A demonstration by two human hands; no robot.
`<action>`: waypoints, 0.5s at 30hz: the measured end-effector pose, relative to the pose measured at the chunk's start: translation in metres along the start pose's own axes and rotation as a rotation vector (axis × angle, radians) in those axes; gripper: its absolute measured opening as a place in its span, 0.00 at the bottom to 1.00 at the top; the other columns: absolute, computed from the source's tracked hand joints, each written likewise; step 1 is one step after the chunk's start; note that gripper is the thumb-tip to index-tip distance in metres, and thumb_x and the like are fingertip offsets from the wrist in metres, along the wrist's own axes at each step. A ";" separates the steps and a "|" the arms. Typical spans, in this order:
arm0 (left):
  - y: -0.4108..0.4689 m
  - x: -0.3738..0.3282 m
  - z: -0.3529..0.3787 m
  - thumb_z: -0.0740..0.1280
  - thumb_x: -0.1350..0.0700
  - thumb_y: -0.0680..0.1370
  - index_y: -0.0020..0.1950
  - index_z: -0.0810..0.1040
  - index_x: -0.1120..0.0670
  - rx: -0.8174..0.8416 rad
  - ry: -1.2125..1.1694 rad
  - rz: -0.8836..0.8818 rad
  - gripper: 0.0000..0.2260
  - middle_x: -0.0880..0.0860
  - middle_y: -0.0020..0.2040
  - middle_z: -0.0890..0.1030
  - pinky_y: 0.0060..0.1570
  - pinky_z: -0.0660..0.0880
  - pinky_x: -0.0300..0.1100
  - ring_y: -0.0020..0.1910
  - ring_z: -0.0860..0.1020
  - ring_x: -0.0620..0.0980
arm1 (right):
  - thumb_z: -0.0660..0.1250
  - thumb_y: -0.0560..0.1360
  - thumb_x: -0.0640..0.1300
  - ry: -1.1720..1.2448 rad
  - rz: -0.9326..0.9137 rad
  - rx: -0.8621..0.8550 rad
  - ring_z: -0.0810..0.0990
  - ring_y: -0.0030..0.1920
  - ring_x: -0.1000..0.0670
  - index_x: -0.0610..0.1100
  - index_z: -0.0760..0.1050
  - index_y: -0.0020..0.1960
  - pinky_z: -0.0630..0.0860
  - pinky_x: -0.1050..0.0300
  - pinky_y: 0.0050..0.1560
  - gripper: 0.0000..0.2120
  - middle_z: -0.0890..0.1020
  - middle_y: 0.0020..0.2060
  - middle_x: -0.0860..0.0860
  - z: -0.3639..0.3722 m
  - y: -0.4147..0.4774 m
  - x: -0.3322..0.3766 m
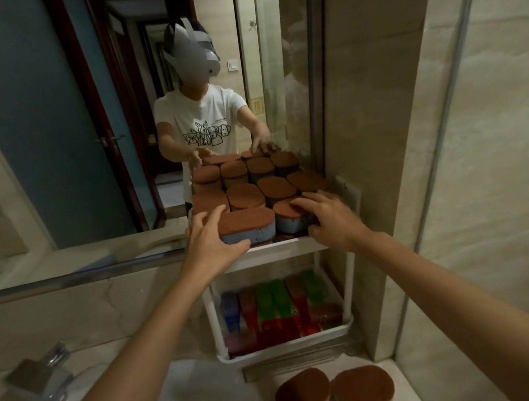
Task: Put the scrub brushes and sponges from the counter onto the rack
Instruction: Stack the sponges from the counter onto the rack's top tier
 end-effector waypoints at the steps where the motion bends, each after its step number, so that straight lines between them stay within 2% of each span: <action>1: 0.000 0.004 -0.002 0.71 0.49 0.72 0.74 0.60 0.50 0.003 0.009 -0.017 0.34 0.57 0.72 0.61 0.66 0.66 0.49 0.71 0.63 0.57 | 0.62 0.73 0.40 0.016 0.004 -0.027 0.53 0.76 0.42 0.51 0.62 0.73 0.50 0.44 0.77 0.29 0.60 0.75 0.45 -0.003 0.000 0.000; 4: 0.002 0.012 -0.004 0.70 0.46 0.72 0.75 0.58 0.51 0.033 0.038 -0.053 0.36 0.58 0.70 0.66 0.64 0.68 0.50 0.69 0.68 0.58 | 0.63 0.74 0.42 0.078 0.036 -0.042 0.52 0.77 0.44 0.51 0.64 0.71 0.47 0.47 0.77 0.27 0.61 0.74 0.43 -0.006 -0.001 0.000; 6: 0.003 0.012 -0.003 0.69 0.46 0.73 0.76 0.56 0.51 0.052 0.064 -0.059 0.36 0.57 0.70 0.69 0.65 0.69 0.52 0.68 0.69 0.58 | 0.64 0.73 0.43 0.104 0.053 -0.017 0.51 0.76 0.44 0.52 0.63 0.71 0.49 0.46 0.76 0.27 0.60 0.74 0.42 -0.002 0.001 -0.001; 10: 0.004 0.006 0.001 0.67 0.49 0.75 0.76 0.55 0.50 0.061 0.077 -0.062 0.33 0.57 0.71 0.69 0.64 0.69 0.51 0.67 0.70 0.59 | 0.67 0.71 0.44 0.168 0.107 -0.023 0.56 0.74 0.41 0.52 0.63 0.70 0.58 0.45 0.73 0.28 0.62 0.73 0.44 0.003 0.002 -0.009; 12: 0.005 0.004 0.004 0.65 0.52 0.77 0.75 0.56 0.50 0.061 0.052 -0.056 0.30 0.59 0.70 0.69 0.62 0.70 0.50 0.66 0.70 0.60 | 0.67 0.70 0.44 0.206 0.126 -0.046 0.61 0.71 0.41 0.51 0.65 0.68 0.64 0.45 0.71 0.27 0.65 0.71 0.45 0.001 0.002 -0.012; 15: 0.004 0.003 0.009 0.65 0.53 0.76 0.74 0.61 0.48 0.067 0.048 -0.062 0.27 0.61 0.69 0.66 0.64 0.69 0.53 0.66 0.69 0.62 | 0.67 0.70 0.43 0.234 0.127 -0.073 0.65 0.69 0.42 0.50 0.67 0.67 0.68 0.45 0.68 0.25 0.68 0.68 0.45 -0.002 0.001 -0.013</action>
Point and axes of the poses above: each hand's wrist, its own y-axis towards the middle knuckle, its own z-axis out of the palm, x = y × z, the point moved 9 cm from there along y, towards the middle knuckle
